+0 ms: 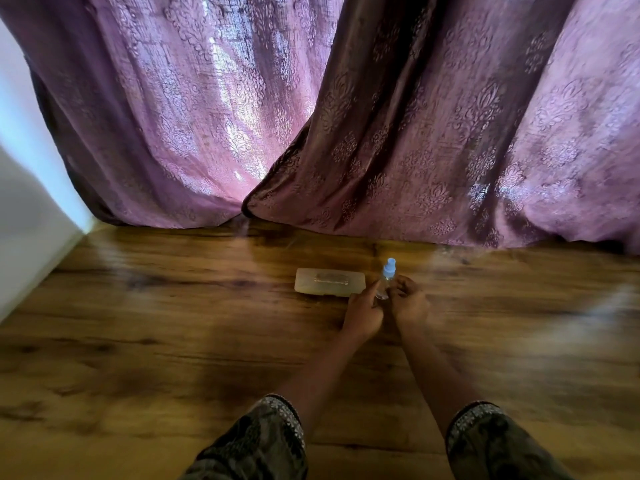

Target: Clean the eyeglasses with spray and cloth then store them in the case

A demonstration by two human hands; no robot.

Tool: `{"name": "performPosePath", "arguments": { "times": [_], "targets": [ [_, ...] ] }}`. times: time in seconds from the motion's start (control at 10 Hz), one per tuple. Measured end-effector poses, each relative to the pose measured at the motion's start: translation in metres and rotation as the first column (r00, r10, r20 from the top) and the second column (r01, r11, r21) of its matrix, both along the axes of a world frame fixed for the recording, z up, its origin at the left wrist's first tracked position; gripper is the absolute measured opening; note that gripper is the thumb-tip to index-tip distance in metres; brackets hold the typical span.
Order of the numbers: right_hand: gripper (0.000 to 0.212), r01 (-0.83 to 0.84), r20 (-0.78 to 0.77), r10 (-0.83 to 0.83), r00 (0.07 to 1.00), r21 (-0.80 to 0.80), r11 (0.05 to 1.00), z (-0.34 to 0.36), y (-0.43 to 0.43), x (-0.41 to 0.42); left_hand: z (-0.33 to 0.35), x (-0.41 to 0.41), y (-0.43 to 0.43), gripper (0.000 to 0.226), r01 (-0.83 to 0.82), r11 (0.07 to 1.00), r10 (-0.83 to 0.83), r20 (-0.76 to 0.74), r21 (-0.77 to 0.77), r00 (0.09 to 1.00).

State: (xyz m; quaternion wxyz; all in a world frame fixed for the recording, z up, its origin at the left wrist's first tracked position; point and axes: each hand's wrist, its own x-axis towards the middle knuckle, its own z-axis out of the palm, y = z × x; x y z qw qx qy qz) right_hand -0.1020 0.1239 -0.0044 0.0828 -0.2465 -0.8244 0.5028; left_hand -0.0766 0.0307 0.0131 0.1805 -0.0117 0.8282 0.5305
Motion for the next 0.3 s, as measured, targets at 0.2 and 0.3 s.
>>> {"name": "performPosePath", "arguments": {
  "times": [0.2, 0.3],
  "targets": [
    [0.035, -0.003, -0.019, 0.003, 1.0, -0.016, 1.0, 0.0042, -0.0012, 0.006, -0.0035, 0.0035, -0.0007, 0.06, -0.016, 0.999, 0.013, -0.079, -0.041, 0.997],
    [0.035, 0.02, -0.023, -0.021, 1.0, -0.032, 0.999, 0.0082, -0.0025, 0.009, -0.0005, 0.0059, -0.0016, 0.06, -0.112, 0.993, 0.105, -0.159, -0.034, 0.982]
  ]
}}
